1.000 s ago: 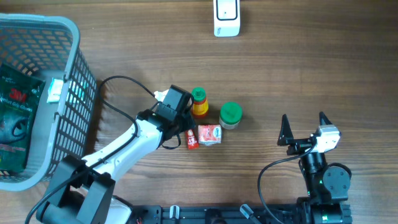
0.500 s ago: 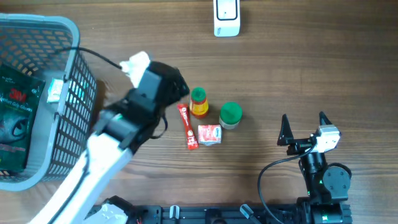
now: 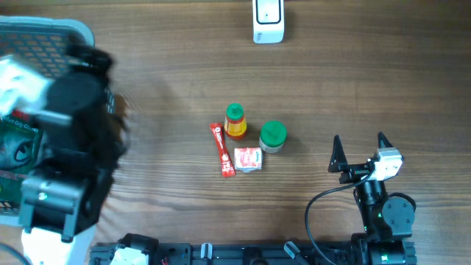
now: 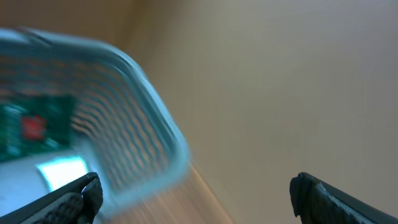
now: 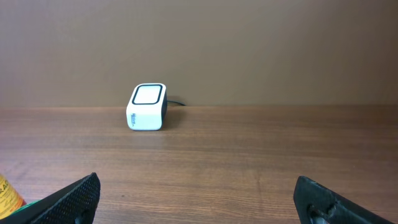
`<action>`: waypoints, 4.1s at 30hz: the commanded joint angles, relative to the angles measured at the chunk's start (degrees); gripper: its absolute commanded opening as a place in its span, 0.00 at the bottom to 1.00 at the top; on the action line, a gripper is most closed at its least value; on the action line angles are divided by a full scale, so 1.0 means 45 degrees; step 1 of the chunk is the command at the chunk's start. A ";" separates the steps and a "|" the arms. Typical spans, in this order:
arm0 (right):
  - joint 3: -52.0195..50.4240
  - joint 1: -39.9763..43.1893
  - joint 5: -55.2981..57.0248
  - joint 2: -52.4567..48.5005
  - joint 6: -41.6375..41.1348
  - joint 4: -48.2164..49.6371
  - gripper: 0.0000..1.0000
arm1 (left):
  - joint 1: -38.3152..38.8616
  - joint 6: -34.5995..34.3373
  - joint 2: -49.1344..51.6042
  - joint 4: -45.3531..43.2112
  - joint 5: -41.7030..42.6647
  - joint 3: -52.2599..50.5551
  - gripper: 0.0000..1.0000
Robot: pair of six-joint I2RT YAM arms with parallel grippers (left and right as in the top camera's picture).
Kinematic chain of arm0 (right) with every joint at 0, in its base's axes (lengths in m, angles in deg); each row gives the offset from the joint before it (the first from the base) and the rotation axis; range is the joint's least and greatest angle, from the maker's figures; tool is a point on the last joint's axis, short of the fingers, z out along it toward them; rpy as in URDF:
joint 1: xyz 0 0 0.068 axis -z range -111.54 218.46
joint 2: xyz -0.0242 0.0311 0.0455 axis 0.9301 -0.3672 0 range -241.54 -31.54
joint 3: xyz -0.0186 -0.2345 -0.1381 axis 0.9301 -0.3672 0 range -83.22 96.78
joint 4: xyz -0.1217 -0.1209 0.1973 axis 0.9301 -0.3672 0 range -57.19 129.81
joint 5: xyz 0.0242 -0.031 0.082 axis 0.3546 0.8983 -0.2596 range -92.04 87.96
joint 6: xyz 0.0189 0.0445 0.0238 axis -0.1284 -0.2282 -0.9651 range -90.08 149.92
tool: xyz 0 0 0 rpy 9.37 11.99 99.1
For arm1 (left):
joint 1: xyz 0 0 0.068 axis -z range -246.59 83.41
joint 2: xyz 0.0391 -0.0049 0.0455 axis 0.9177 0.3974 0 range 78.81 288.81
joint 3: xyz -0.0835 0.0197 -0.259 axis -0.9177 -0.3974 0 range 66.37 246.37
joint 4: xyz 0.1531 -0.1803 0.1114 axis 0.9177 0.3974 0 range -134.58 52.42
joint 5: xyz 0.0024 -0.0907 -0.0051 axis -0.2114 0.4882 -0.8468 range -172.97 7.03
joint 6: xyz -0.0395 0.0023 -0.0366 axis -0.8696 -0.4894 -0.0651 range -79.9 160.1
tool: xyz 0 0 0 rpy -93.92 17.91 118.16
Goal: Scan the item barcode
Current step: 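Return the left gripper to the basket and grasp the light-blue toilet tissue pack, then carry the light-blue pack with the left gripper and set it right of the jar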
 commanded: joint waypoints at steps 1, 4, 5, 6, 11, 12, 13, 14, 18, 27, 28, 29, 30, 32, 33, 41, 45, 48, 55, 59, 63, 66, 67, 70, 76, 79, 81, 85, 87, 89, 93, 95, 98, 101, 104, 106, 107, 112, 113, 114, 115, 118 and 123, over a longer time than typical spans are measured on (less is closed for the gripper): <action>-0.0015 -0.0039 -0.0102 0.0102 0.0151 0.0029 1.00 | -0.2997 0.0068 0.0087 -0.0058 0.0986 0.0160 1.00; -0.0015 -0.0044 -0.0102 0.0102 0.0146 0.0029 1.00 | -0.5377 0.0063 0.0505 0.0005 0.3789 0.0160 1.00; -0.0015 -0.0039 -0.0102 0.0102 0.0151 0.0029 1.00 | -0.6169 0.0063 0.0714 -0.0005 0.4862 0.0160 1.00; -0.0015 -0.0039 -0.0102 0.0102 0.0151 0.0029 1.00 | -0.6965 0.0063 0.0976 -0.0039 0.5940 0.0160 1.00; -0.0015 -0.0044 -0.0102 0.0102 0.0151 0.0029 1.00 | -0.9724 0.0068 0.2744 0.0160 1.0618 0.0160 1.00; -0.0015 -0.0039 -0.0102 0.0102 0.0151 0.0029 1.00 | -1.0132 0.0068 0.3293 0.0325 1.1550 0.0160 1.00; -0.0015 -0.0039 -0.0102 0.0102 0.0151 0.0029 1.00 | -1.0370 0.0068 0.3725 0.0452 1.2118 0.0160 1.00; -0.0015 -0.0039 -0.0102 0.0102 0.0151 0.0029 1.00 | -1.0579 0.0073 0.4274 0.0588 1.2628 0.0160 1.00; -0.0015 -0.0044 -0.0102 0.0102 0.0146 0.0029 1.00 | -1.0603 0.1263 0.6241 0.0607 1.3109 0.0160 0.99; -0.0015 -0.0039 -0.0102 0.0102 0.0151 0.0029 1.00 | -1.0520 0.1297 0.8835 0.0238 1.3070 0.0155 0.86; -0.0015 -0.0044 -0.0102 0.0102 0.0155 0.0029 1.00 | -1.0520 0.1297 0.9083 0.0238 1.3070 0.0155 0.82; -0.0015 -0.0044 -0.0102 0.0102 0.0155 0.0029 1.00 | -1.0506 0.1302 0.9369 0.0248 1.3075 0.0155 0.76; -0.0015 -0.0044 -0.0102 0.0102 0.0155 0.0029 1.00 | -1.0496 0.1302 0.9593 0.0253 1.3075 0.0155 0.71; -0.0015 -0.0039 -0.0102 0.0102 0.0155 0.0029 1.00 | -1.0399 0.1302 1.0049 0.0257 1.3075 0.0155 0.68; -0.0015 -0.0044 -0.0102 0.0102 0.0155 0.0029 1.00 | -1.0326 0.1297 1.0287 0.0257 1.3075 0.0155 0.67; -0.0015 -0.0044 -0.0102 0.0102 0.0151 0.0029 1.00 | -0.9996 0.0563 1.1361 0.0350 1.3061 0.0121 0.64; -0.0015 -0.0044 -0.0102 0.0102 0.0151 0.0029 1.00 | -1.0001 -0.0039 1.1628 0.0408 1.2769 -0.0151 0.60; -0.0015 -0.0044 -0.0102 0.0102 0.0151 0.0029 1.00 | -0.9996 -0.0087 1.1778 0.0223 1.2439 -0.0403 0.60; -0.0015 -0.0044 -0.0102 0.0102 0.0151 0.0029 1.00 | -0.9908 -0.0083 1.2429 0.0121 1.2444 -0.0457 0.46; -0.0015 -0.0039 -0.0102 0.0102 0.0151 0.0029 1.00 | -0.9738 -0.0078 1.2546 0.0204 1.2434 -0.0457 0.35; -0.0015 -0.0044 -0.0102 0.0102 0.0151 0.0029 1.00 | -0.9666 -0.0083 1.2526 0.0418 1.2444 -0.0452 0.04; -0.0015 -0.0039 -0.0102 0.0102 0.0151 0.0029 1.00 | -0.9714 -0.0078 1.2308 0.0539 1.2434 -0.0442 0.04; -0.0015 -0.0039 -0.0102 0.0102 0.0151 0.0029 1.00 | -0.9763 -0.0083 1.2065 0.0597 1.2434 -0.0418 0.04; -0.0015 -0.0039 -0.0102 0.0102 0.0155 0.0029 1.00 | -0.9976 -0.0078 1.0967 0.0636 1.2439 -0.0359 0.04; -0.0015 -0.0044 -0.0102 0.0102 0.0151 0.0029 1.00 | -1.0355 -0.0083 0.7805 0.0636 1.2318 -0.0248 0.04; -0.0015 -0.0044 -0.0102 0.0102 0.0151 0.0029 1.00 | -1.0384 -0.0087 0.6173 0.0641 1.2016 -0.0248 0.04; -0.0015 -0.0044 -0.0102 0.0102 0.0151 0.0029 1.00 | -1.0384 -0.0136 0.4828 0.0641 1.1968 -0.0248 0.04; -0.0015 -0.0039 -0.0102 0.0102 0.0151 0.0029 0.99 | -1.0346 -0.0379 0.2827 0.0636 1.2318 -0.0248 0.04; -0.0015 -0.0039 -0.0102 0.0102 0.0151 0.0029 1.00 | -1.0214 -0.0369 0.1841 0.0646 1.2658 -0.0248 0.04; -0.0015 -0.0039 -0.0102 0.0102 0.0151 0.0029 1.00 | -0.9913 -0.0369 0.0889 0.0699 1.2876 -0.0248 0.04; -0.0015 -0.0044 -0.0102 0.0102 0.0151 0.0029 1.00 | -0.8840 -0.0374 -0.0554 0.0733 1.2881 -0.0248 0.04; -0.0015 -0.0044 -0.0102 0.0102 0.0151 0.0029 1.00 | -0.7737 -0.0374 -0.1175 0.0733 1.2876 -0.0248 0.04; -0.0015 -0.0039 -0.0102 0.0102 0.0155 0.0029 1.00 | -0.6071 -0.0369 -0.1413 0.0733 1.2876 -0.0248 0.04; -0.0015 -0.0044 -0.0102 0.0102 0.0155 0.0029 1.00 | -0.4197 -0.0364 -0.1258 0.0733 1.2871 -0.0253 0.04; -0.0015 -0.0044 -0.0102 0.0102 0.0155 0.0029 1.00 | -0.2108 -0.0311 -0.0636 0.0525 1.2871 -0.0253 0.04; -0.0015 -0.0039 -0.0102 0.0102 0.0151 0.0029 1.00 | -0.0821 -0.0267 -0.0049 0.0316 1.2813 -0.0253 0.04; -0.0015 -0.0044 -0.0102 0.0102 0.0151 0.0029 1.00 | -0.0253 -0.0267 0.0248 0.0219 1.2730 -0.0253 0.04; -0.0015 -0.0044 -0.0102 0.0102 0.0155 0.0029 1.00 | 0.2448 0.0413 0.2302 -0.0612 1.2245 -0.0253 0.04; -0.0015 -0.0039 -0.0102 0.0102 0.0151 0.0029 1.00 | 0.2919 0.0403 0.2769 -0.0797 1.2128 -0.0253 0.04; -0.0015 -0.0039 -0.0102 0.0102 0.0151 0.0029 1.00 | 0.3283 0.0398 0.3152 -0.0967 1.2050 -0.0253 0.04; -0.0015 -0.0039 -0.0102 0.0102 0.0151 0.0029 1.00 | 0.3745 0.0403 0.3706 -0.1214 1.1948 -0.0253 0.04; -0.0015 -0.0039 -0.0102 0.0102 0.0151 0.0029 1.00 | 0.5076 0.0393 0.5469 -0.2079 1.1914 -0.0253 0.04; -0.0015 -0.0039 -0.0102 0.0102 0.0151 0.0029 1.00 | 0.6649 0.0393 0.7912 -0.3628 1.1910 -0.0253 0.04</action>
